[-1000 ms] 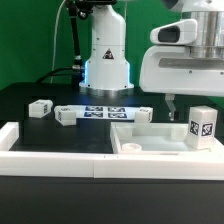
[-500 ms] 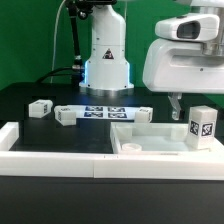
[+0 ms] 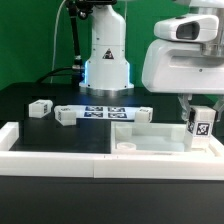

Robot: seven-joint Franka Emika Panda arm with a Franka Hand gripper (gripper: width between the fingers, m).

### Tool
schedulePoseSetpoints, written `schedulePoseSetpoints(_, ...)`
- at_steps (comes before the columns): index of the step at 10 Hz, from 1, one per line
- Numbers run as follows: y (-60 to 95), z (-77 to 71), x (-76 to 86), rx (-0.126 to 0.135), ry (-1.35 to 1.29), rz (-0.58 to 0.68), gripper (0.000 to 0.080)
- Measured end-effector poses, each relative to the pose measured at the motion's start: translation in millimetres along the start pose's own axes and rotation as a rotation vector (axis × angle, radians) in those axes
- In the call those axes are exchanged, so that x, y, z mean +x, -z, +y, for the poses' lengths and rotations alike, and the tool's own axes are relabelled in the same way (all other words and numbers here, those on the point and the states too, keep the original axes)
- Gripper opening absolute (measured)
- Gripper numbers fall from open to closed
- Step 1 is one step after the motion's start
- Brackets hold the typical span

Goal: Assemble one leg

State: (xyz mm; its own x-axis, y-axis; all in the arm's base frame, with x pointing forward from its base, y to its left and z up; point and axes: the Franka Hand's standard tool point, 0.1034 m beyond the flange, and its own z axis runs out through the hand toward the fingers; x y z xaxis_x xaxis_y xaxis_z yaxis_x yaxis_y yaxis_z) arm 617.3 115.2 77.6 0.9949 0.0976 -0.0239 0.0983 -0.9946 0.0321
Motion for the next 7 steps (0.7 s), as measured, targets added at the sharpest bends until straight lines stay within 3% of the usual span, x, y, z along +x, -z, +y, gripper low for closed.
schedulePoseSetpoints(7, -2.2, -7.3, 1.1, 0.061, -0.723, 0.050, 0.0291)
